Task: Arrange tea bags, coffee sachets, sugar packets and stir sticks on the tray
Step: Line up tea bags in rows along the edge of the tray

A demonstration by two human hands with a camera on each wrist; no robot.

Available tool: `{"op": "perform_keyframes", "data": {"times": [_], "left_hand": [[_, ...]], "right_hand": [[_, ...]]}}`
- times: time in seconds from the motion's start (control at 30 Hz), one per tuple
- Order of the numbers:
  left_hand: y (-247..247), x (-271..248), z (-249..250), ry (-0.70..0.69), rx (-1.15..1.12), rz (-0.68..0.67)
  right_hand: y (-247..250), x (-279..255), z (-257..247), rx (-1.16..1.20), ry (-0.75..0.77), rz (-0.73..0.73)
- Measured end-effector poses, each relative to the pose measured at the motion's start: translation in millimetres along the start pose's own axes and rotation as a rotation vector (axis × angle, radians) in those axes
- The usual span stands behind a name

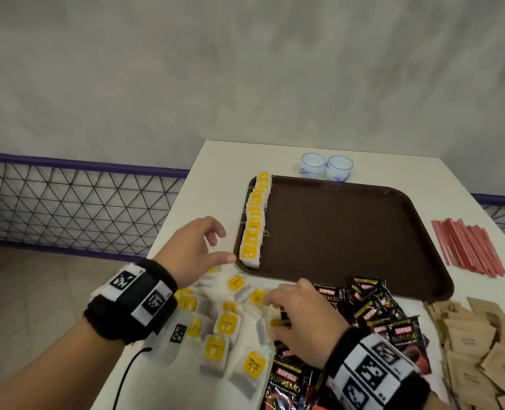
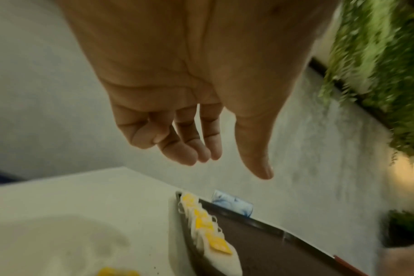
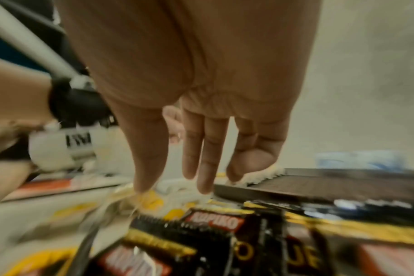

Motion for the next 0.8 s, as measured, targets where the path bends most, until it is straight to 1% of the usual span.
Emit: {"op": "perform_keyframes", "data": {"times": [0.03, 0.1, 0.17, 0.27, 0.33, 0.37, 0.47, 0.6, 0.7, 0.8], "left_hand": [[6.6, -16.0, -3.2, -0.018, -0.004, -0.009], [15.1, -47.4, -12.4, -0.044, -0.027, -0.029], [16.6, -73.0, -24.7, -0.037, -0.047, -0.051], [4.6, -98.3, -44.5, 0.024, -0.054, -0.089], [-10.4, -107.9, -51.5, 0.056, -0.002, -0.11], [-19.4, -111.7, -50.1, 0.051, 0.035, -0.132], [-43.5, -114.3, -38.9, 0.057, 0.163, -0.17], [-58.9, -106.5, -43.2, 0.191, 0.26, -0.172], [-63.2, -106.6, -53.4, 0.27, 0.159, -0.18], [-61.8, -112.1, -57.7, 0.279, 0.08, -0.196]], "right_hand": [[-5.0, 5.4, -4.2, -0.105, 0.03, -0.074], [-14.2, 16.3, -7.0, -0.262, 0.031, -0.207], [-15.8, 24.5, -10.6, -0.341, 0.009, -0.273], [-12.2, 30.0, -15.9, -0.32, -0.031, -0.311], [-13.8, 31.5, -17.1, -0.255, -0.043, -0.317], [-16.0, 32.3, -16.0, -0.215, -0.05, -0.307], [-19.5, 38.3, -3.2, -0.027, -0.123, -0.173], [-2.9, 40.2, 0.0, 0.193, -0.124, 0.034], [12.8, 30.9, 4.1, 0.336, -0.137, 0.179], [19.0, 22.7, 7.2, 0.485, -0.118, 0.264]]}}
Point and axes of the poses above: each hand's wrist, its own x-axis towards the middle knuckle, its own y-axis out of the back of the hand, z = x × y, the point moved 6 cm from there along x, towards the middle knuckle, and after that the axes turned 12 degrees about y, right-handed, at the moved point
